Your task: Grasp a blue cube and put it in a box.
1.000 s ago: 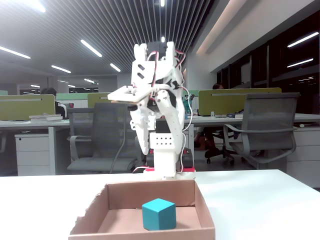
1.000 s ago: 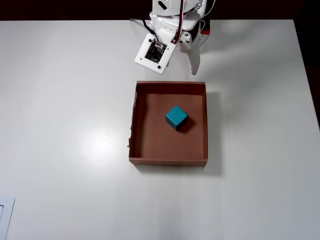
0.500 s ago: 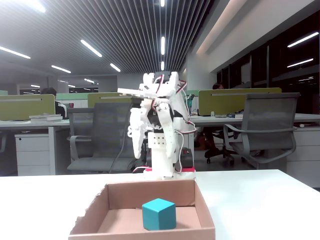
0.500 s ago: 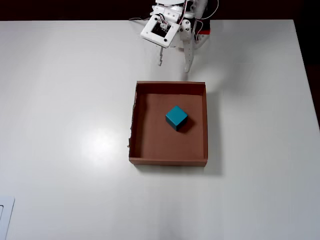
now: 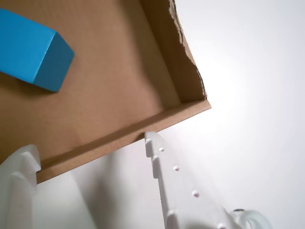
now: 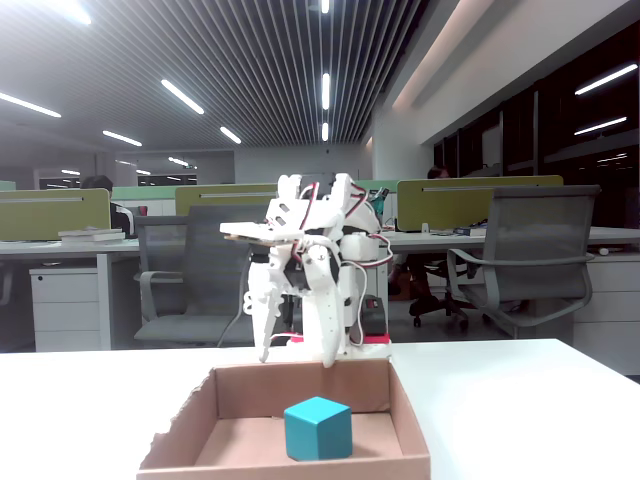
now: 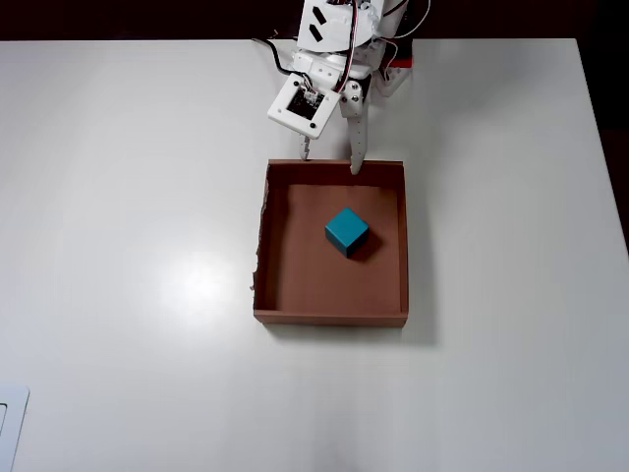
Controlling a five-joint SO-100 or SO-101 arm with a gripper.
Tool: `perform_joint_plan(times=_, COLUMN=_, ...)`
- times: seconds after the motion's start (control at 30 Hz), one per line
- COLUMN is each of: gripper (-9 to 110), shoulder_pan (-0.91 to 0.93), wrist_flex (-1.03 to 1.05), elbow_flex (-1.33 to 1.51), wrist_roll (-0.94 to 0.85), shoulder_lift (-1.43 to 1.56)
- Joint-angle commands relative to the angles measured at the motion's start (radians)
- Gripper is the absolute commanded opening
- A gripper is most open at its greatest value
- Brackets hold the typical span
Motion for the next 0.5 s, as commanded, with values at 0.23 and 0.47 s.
perform_joint_plan(times=0.23, gripper=27, shoulder_pan=-0.048, wrist_flex=-0.011, elbow_flex=0.017, wrist_roll=0.012, shoulder_lift=0.011)
perform_joint_plan(times=0.47, gripper=26, shoulder_pan=-0.083, wrist_flex=-0.009, elbow_flex=0.018, wrist_roll=0.028, shoulder_lift=0.011)
